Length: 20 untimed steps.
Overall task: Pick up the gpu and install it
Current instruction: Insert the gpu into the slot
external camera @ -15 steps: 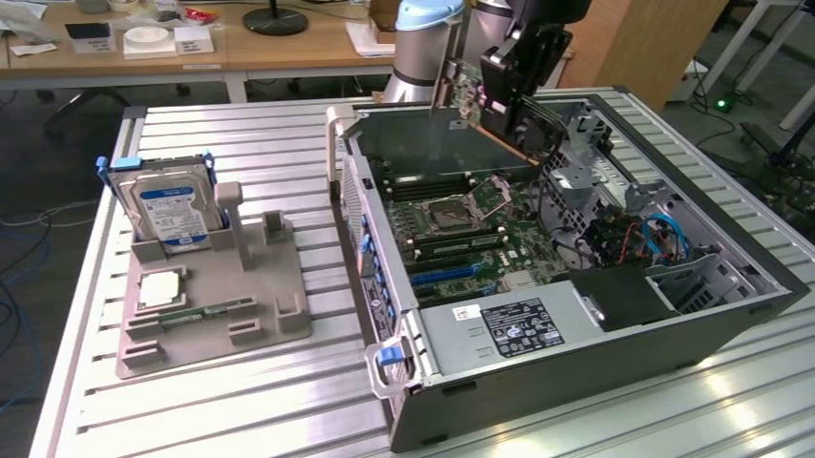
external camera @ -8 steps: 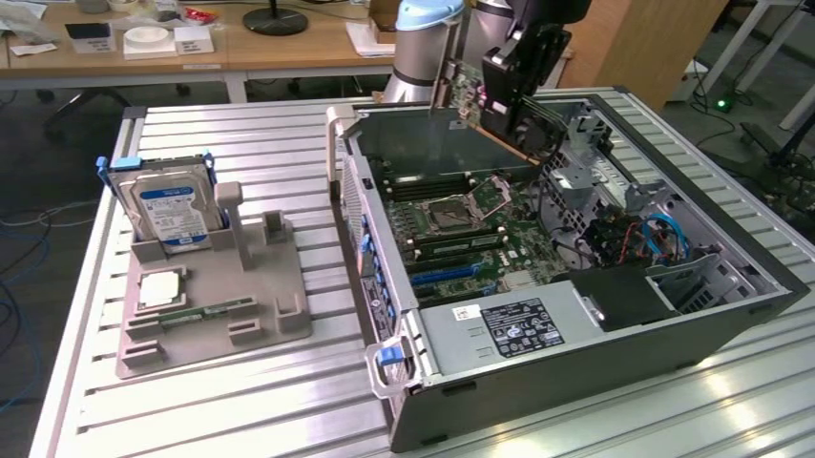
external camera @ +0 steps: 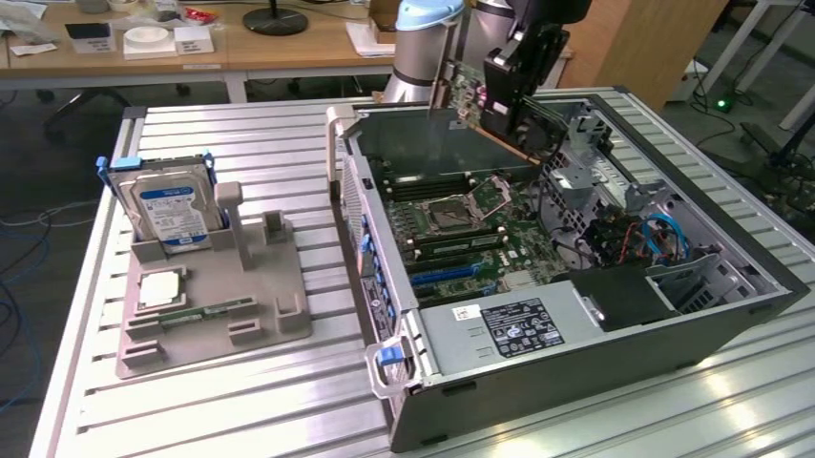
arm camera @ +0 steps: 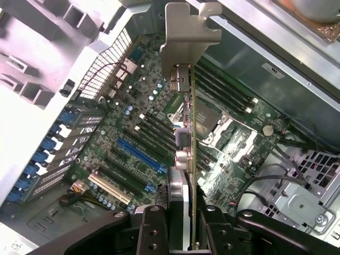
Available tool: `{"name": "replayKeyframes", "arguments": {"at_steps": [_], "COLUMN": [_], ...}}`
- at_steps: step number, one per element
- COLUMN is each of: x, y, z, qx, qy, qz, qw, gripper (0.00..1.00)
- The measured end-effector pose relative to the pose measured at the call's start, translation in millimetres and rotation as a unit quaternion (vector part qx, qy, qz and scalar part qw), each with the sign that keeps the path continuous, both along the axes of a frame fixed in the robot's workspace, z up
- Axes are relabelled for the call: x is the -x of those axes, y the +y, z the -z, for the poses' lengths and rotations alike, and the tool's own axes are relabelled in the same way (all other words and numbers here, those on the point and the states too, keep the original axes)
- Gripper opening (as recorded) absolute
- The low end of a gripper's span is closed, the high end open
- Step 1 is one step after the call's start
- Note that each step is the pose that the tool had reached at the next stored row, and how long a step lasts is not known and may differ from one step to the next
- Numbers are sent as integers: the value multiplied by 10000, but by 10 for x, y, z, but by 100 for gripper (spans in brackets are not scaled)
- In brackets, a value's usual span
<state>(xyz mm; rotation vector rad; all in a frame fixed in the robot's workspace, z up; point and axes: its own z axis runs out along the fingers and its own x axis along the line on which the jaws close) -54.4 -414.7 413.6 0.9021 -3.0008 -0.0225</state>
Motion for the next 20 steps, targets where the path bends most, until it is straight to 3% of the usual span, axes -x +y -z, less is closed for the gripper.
{"name": "replayKeyframes", "arguments": {"at_steps": [15,17,20], "x": [-1,0,0], "y": [-5,-5,-5], "z": [0,0,4], "qx": [1,2,6], "qy": [-6,-42,-137], "qz": [-393,-434,-481], "qw": [9992,9991,9987], "gripper": [28,28,28]}}
